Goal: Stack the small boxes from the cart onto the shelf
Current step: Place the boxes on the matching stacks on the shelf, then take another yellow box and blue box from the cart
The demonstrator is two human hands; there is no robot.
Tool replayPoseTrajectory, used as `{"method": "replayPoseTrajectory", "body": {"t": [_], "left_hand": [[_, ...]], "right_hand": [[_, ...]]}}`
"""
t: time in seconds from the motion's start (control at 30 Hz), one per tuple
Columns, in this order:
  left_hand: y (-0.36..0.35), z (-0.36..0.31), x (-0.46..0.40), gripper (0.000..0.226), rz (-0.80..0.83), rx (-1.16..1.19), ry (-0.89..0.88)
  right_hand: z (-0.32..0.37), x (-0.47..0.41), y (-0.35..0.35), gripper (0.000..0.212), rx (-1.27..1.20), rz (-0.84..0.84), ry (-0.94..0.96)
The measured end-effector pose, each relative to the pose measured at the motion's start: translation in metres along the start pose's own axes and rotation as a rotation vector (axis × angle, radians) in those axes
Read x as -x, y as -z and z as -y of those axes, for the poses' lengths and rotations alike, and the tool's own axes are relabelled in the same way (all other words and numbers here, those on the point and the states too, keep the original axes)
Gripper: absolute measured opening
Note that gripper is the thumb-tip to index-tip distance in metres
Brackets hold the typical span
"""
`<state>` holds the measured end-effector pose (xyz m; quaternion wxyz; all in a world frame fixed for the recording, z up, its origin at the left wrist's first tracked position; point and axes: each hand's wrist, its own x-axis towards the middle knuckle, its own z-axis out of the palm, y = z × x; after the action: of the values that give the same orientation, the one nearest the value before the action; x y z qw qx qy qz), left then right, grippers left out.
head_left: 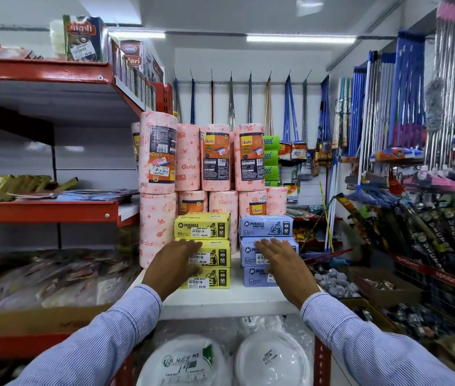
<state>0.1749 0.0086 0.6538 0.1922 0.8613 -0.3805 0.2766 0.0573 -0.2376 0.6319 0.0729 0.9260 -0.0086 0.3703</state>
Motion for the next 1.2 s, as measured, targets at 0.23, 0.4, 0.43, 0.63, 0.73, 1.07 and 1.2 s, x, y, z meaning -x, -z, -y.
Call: {"method": "replayPoseTrajectory", "body": {"t": [0.23, 0.4, 0.43, 0.63, 0.73, 1.07, 1.2], "left_hand": [[-0.012, -0.012, 0.036, 0.081, -0.114, -0.147, -0.105], [-0.023, -0.048, 0.105, 0.082, -0.111, -0.101, -0.203], [-0.029, -0.053, 0.119, 0.082, -0.084, -0.084, -0.212], [-0.085, -0.066, 0.213, 0.071, 0.154, 0.048, -0.178], [-0.125, -0.07, 0.27, 0.065, 0.315, 0.141, -0.128], [-0.265, -0.087, 0.438, 0.064, 0.924, 0.242, 0.086], [-0.347, -0.086, 0.498, 0.07, 1.191, 0.228, 0.164]], "right_hand": [[0.017, 0.032, 0.004, 0.077, 0.066, 0.035, -0.061], [0.043, 0.091, 0.01, 0.078, 0.042, 0.08, -0.074], [0.048, 0.105, 0.011, 0.077, 0.023, 0.091, -0.084], [0.078, 0.214, -0.022, 0.076, -0.104, 0.274, -0.105], [0.087, 0.276, -0.053, 0.069, -0.162, 0.432, -0.118], [0.115, 0.44, -0.163, 0.066, -0.305, 1.06, -0.296], [0.129, 0.509, -0.228, 0.057, -0.364, 1.334, -0.268]]}}
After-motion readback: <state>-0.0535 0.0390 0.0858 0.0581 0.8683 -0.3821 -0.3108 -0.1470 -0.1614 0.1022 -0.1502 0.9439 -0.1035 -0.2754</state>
